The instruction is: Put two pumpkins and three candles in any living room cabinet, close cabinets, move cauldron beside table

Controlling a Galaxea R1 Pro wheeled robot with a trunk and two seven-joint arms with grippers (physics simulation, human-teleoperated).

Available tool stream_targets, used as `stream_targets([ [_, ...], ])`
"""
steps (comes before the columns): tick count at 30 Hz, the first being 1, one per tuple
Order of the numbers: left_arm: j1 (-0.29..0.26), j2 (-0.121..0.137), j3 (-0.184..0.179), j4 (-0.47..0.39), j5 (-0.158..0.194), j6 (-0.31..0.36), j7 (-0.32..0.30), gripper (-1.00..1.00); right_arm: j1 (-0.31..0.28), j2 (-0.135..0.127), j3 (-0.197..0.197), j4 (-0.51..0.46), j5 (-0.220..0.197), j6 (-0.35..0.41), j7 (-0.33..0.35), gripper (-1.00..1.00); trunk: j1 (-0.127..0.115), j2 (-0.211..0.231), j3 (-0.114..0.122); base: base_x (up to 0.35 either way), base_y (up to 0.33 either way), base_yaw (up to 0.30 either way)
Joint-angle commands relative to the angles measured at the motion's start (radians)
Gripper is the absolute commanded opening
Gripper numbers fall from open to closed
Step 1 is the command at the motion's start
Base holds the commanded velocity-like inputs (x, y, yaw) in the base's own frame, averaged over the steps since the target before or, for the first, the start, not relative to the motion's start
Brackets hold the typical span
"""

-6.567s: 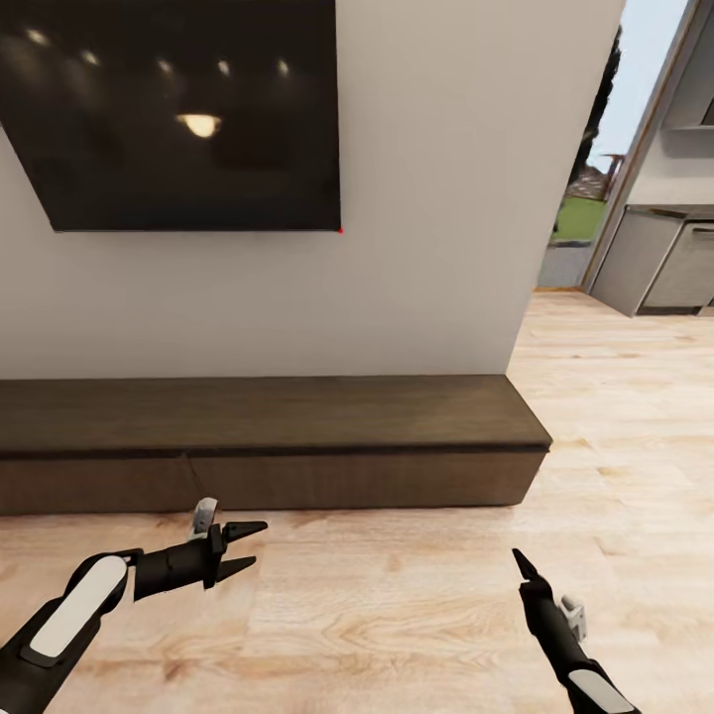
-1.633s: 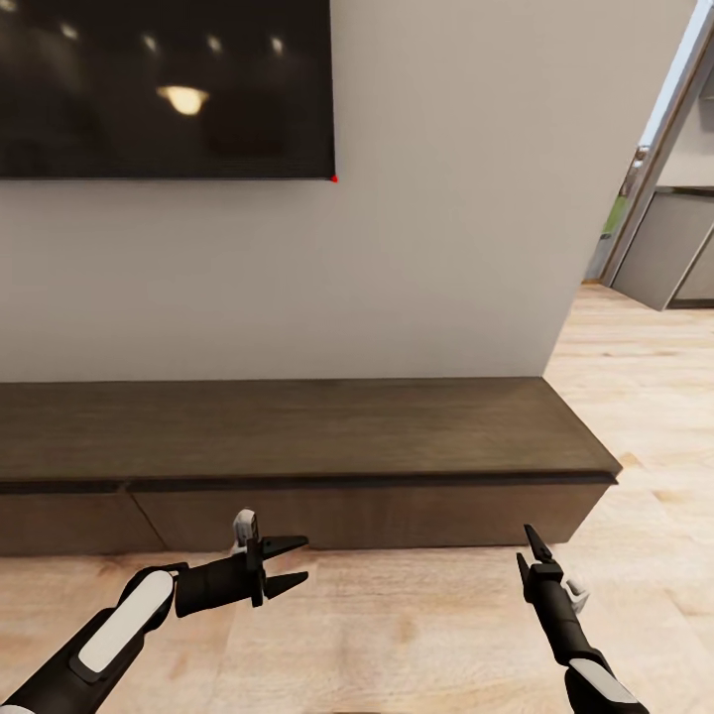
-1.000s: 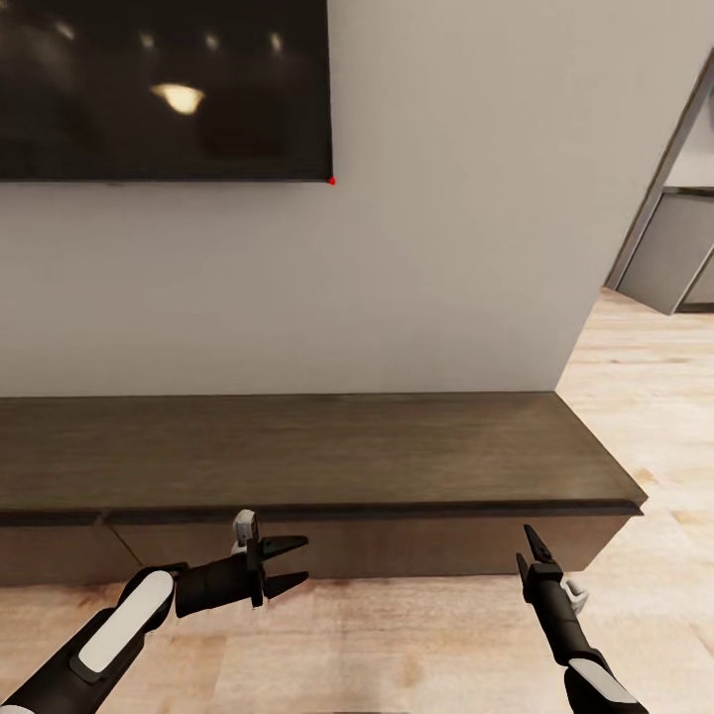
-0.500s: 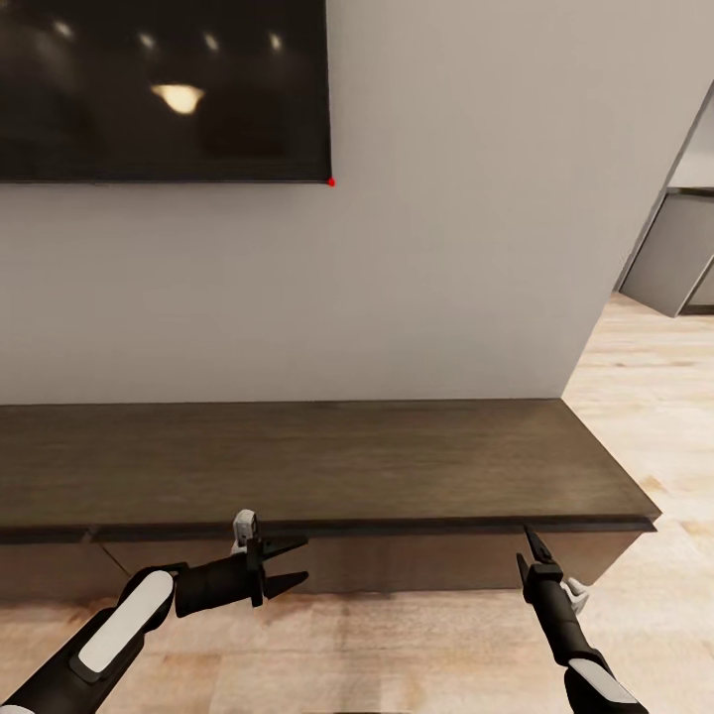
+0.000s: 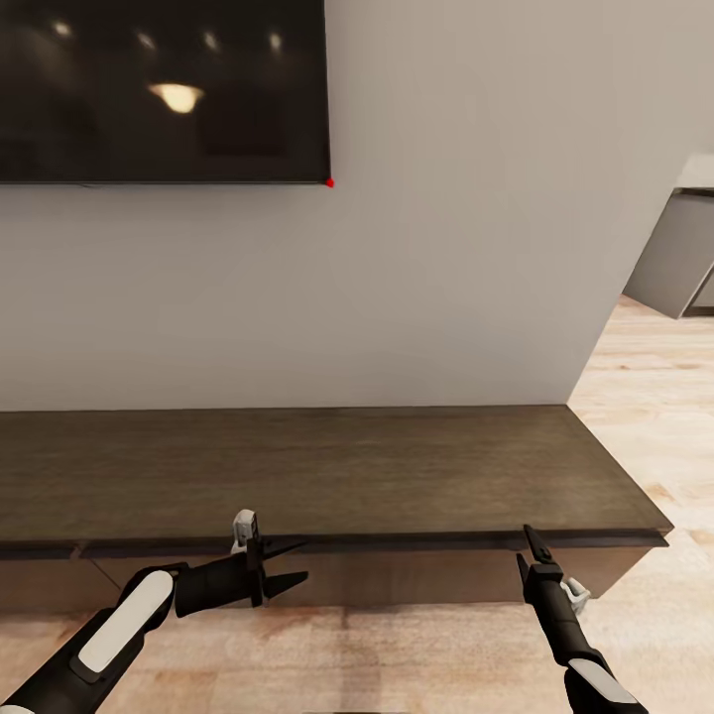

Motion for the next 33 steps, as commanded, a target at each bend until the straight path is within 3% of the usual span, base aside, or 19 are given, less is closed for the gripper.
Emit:
stream_targets([
  [1, -0.001, 0.001, -0.001, 0.001, -0.001, 0.001, -0.005, 1.0, -0.001, 0.0, -0.003, 0.001, -0.004, 0.008, 0.004, 1.0, 0.0, 0.0, -0.001, 0.004, 0.0, 0.0],
  [25, -0.001, 0.001, 0.0, 0.001, 0.0, 0.001, -0.005, 1.0, -0.001, 0.001, -0.002, 0.001, -0.005, 0.011, 0.003, 1.0, 0.001, -0.001, -0.012, 0.0, 0.0, 0.0],
  [33, -0.001, 0.001, 0.0, 0.001, 0.0, 0.001, -0.005, 1.0, -0.001, 0.002, -0.002, -0.003, -0.006, 0.011, -0.05, 1.0, 0.001, -0.001, -0.012, 0.0, 0.0, 0.0],
])
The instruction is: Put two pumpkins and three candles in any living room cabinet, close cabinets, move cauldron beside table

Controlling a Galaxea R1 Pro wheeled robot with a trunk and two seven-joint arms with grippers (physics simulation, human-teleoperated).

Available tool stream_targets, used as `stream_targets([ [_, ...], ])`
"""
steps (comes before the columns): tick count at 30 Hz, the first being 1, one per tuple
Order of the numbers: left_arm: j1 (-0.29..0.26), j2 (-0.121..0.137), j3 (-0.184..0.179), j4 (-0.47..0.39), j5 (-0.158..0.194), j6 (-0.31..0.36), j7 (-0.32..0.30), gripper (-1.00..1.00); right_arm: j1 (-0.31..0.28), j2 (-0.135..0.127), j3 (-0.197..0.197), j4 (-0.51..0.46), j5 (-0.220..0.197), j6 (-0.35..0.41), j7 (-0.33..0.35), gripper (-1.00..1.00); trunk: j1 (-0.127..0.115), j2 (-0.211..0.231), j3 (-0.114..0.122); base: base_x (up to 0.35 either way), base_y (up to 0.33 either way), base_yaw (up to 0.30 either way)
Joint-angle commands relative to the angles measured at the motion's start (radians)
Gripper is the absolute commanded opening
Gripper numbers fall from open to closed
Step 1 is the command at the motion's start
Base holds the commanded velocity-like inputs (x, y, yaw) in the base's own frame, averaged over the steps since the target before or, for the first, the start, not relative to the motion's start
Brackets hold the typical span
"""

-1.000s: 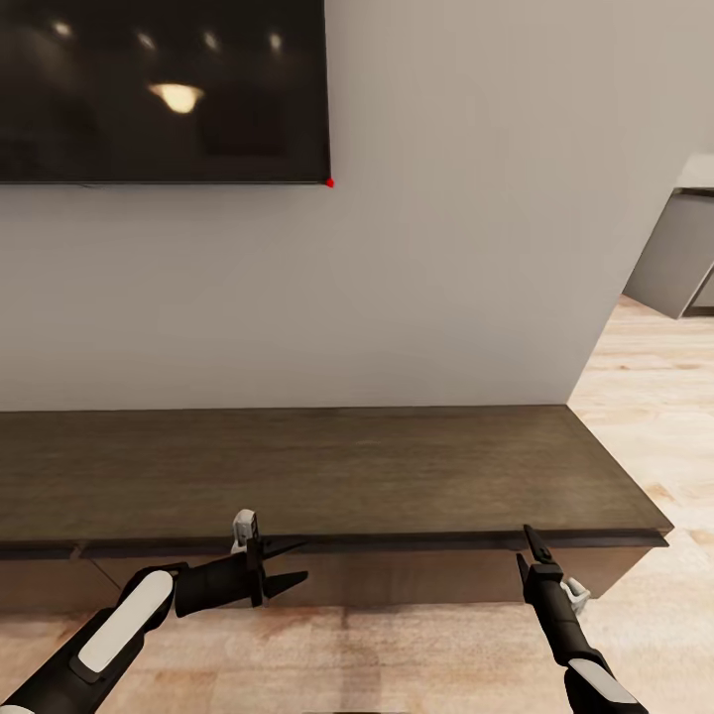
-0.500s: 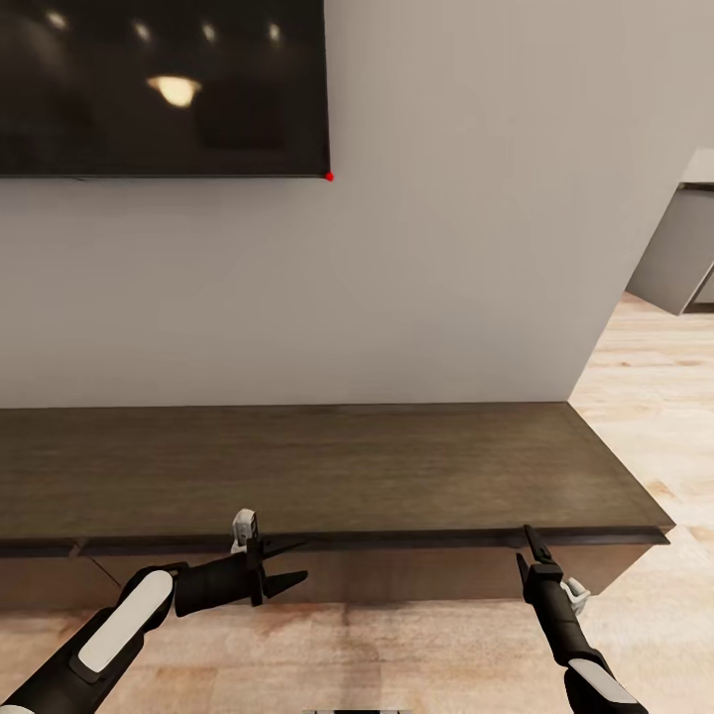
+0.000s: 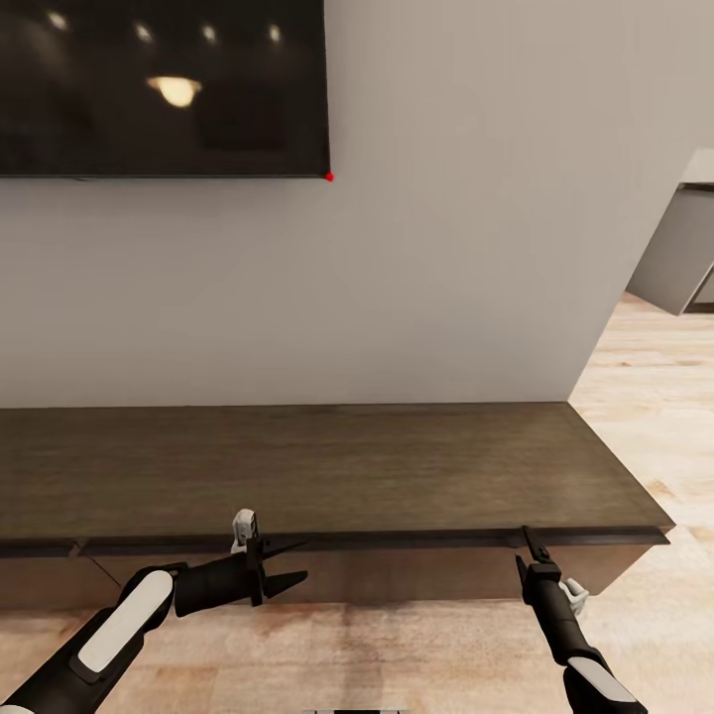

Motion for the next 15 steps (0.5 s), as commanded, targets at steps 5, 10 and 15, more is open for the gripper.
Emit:
stream_targets([
  [5, -0.001, 0.001, -0.002, 0.001, -0.001, 0.001, -0.005, 1.0, 0.0, 0.0, 0.001, 0.003, -0.003, 0.008, -0.007, 1.0, 0.0, 0.0, -0.001, 0.0, 0.0, 0.0],
  [10, -0.001, 0.001, -0.003, 0.001, -0.001, 0.001, -0.005, 1.0, 0.0, 0.0, 0.001, 0.002, -0.003, 0.007, -0.007, 1.0, 0.0, 0.0, -0.001, 0.0, 0.0, 0.0],
  [15, -0.001, 0.001, -0.002, 0.001, -0.001, 0.001, -0.005, 1.0, 0.0, 0.0, 0.001, 0.0, -0.003, 0.006, -0.007, 1.0, 0.0, 0.0, -0.001, 0.0, 0.0, 0.0],
])
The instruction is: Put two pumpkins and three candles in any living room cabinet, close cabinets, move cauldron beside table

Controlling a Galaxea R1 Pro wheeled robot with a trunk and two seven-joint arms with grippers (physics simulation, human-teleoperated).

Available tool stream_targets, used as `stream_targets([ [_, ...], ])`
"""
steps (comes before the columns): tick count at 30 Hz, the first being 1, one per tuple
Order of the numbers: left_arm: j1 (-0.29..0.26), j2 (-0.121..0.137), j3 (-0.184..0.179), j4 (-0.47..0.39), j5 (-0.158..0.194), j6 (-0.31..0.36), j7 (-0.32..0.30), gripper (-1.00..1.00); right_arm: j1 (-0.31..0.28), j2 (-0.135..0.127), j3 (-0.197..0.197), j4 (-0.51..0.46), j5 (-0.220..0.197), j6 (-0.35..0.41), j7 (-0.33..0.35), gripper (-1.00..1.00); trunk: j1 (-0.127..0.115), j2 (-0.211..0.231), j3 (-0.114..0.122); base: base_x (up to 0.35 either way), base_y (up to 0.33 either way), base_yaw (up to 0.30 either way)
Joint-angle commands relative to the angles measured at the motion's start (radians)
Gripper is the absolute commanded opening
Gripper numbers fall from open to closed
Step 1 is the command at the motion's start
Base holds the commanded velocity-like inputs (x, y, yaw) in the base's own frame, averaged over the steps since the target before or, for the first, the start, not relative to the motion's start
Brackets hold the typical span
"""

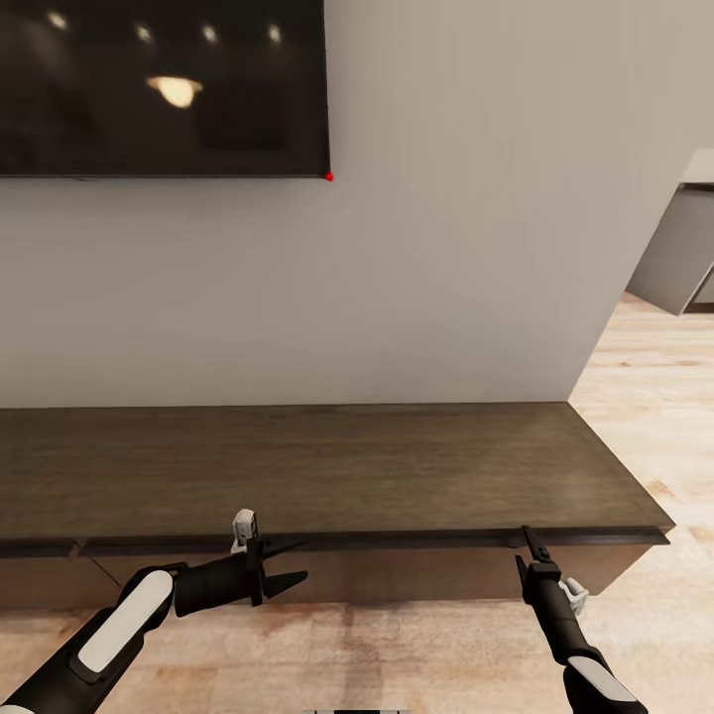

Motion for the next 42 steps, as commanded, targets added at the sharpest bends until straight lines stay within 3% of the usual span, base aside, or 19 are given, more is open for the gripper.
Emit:
stream_targets([
  [1, -0.001, 0.001, -0.002, 0.001, -0.001, 0.001, -0.005, 1.0, 0.0, 0.0, 0.002, 0.003, -0.004, 0.008, -0.001, 1.0, 0.0, 0.0, -0.001, 0.0, 0.0, 0.0],
  [24, -0.001, 0.001, 0.0, 0.001, 0.004, 0.001, -0.007, 1.0, 0.0, 0.0, 0.002, 0.001, -0.003, 0.013, -0.001, 1.0, 0.0, 0.0, -0.001, 0.0, 0.0, 0.0],
  [25, -0.001, 0.001, 0.0, 0.001, 0.004, 0.001, -0.006, 1.0, 0.0, 0.0, 0.002, 0.001, -0.003, 0.013, -0.001, -1.0, 0.0, 0.0, -0.001, 0.0, 0.0, 0.0],
  [42, -0.001, 0.001, 0.001, 0.001, 0.007, 0.001, -0.007, 1.0, 0.0, 0.0, 0.002, 0.001, -0.003, 0.011, -0.001, -1.0, 0.0, 0.0, -0.001, 0.0, 0.0, 0.0],
])
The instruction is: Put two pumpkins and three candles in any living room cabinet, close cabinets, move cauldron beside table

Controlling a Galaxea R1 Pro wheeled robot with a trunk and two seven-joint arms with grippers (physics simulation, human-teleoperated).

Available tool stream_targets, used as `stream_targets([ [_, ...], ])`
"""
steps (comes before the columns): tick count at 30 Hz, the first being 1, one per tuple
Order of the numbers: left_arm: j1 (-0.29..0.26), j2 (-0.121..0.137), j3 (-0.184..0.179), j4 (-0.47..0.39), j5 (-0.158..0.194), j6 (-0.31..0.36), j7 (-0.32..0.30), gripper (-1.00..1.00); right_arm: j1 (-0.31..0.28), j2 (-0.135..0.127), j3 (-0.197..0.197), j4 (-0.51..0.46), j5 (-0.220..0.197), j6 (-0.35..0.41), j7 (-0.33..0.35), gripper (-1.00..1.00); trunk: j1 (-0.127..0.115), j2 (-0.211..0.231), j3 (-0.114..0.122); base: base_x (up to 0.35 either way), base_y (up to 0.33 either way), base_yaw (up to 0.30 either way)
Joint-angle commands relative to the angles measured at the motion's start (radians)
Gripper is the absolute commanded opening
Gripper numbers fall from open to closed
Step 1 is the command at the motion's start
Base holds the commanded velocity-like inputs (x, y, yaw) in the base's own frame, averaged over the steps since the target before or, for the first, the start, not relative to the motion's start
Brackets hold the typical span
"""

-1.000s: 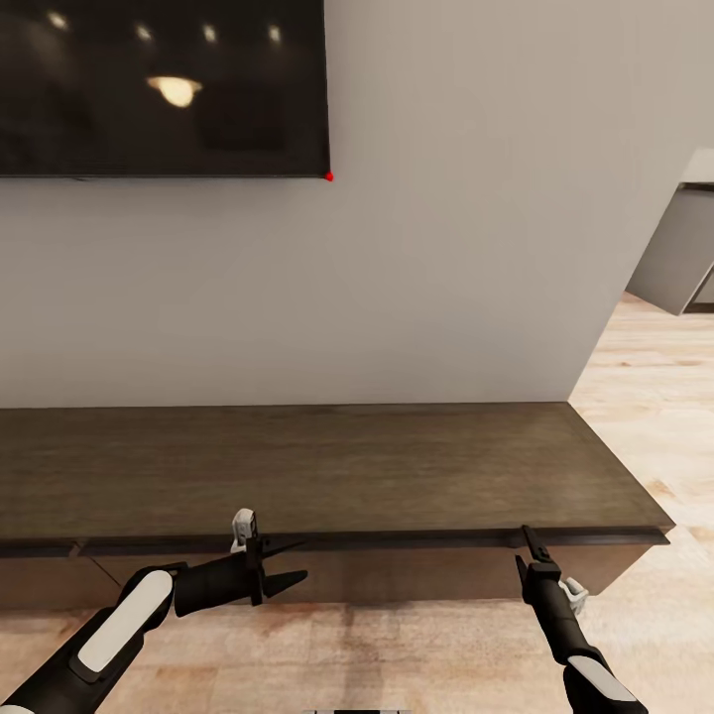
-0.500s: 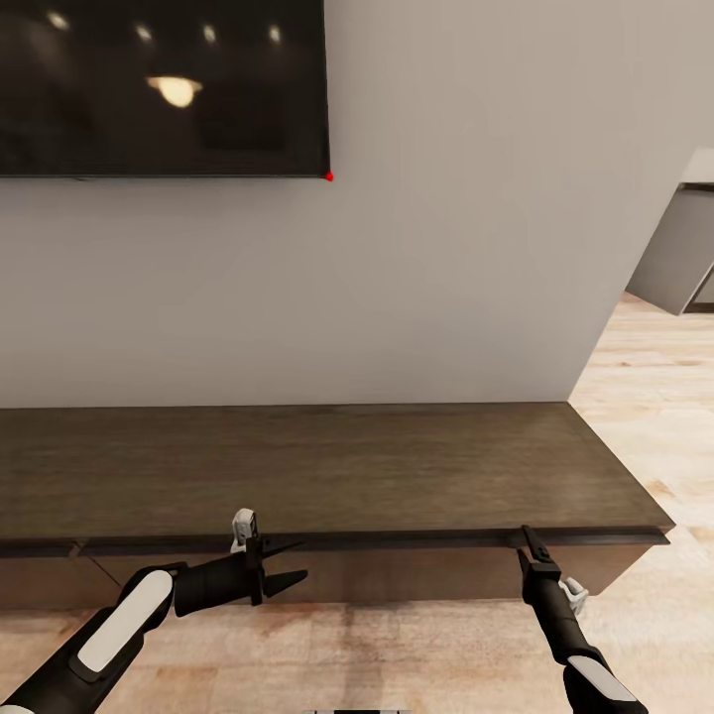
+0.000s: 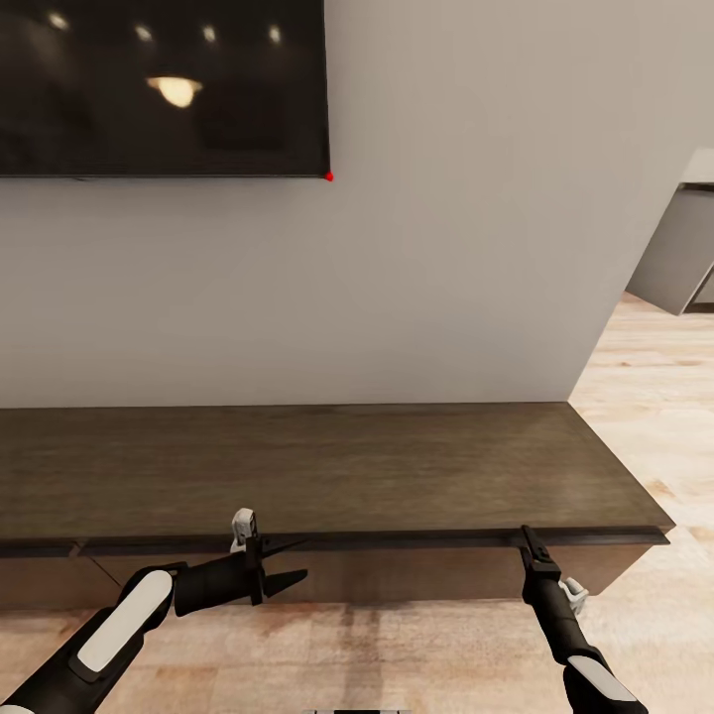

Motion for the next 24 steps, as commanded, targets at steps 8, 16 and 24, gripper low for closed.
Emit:
stream_targets([
  [8, -0.001, 0.001, -0.002, 0.0, -0.001, 0.001, -0.005, 1.0, 0.0, 0.0, 0.002, 0.003, -0.004, 0.008, 0.0, -1.0, 0.0, 0.0, -0.001, 0.0, 0.0, 0.0],
  [16, -0.001, 0.001, -0.003, 0.0, -0.002, 0.0, -0.004, 1.0, 0.0, 0.0, 0.002, 0.003, -0.004, 0.008, 0.0, -1.0, 0.0, 0.0, -0.001, -0.001, 0.0, 0.0],
  [24, -0.001, 0.001, -0.003, 0.001, -0.005, 0.0, -0.004, 1.0, 0.0, 0.0, 0.002, 0.003, -0.004, 0.007, 0.0, -1.0, 0.0, 0.0, -0.001, -0.022, 0.0, 0.0],
])
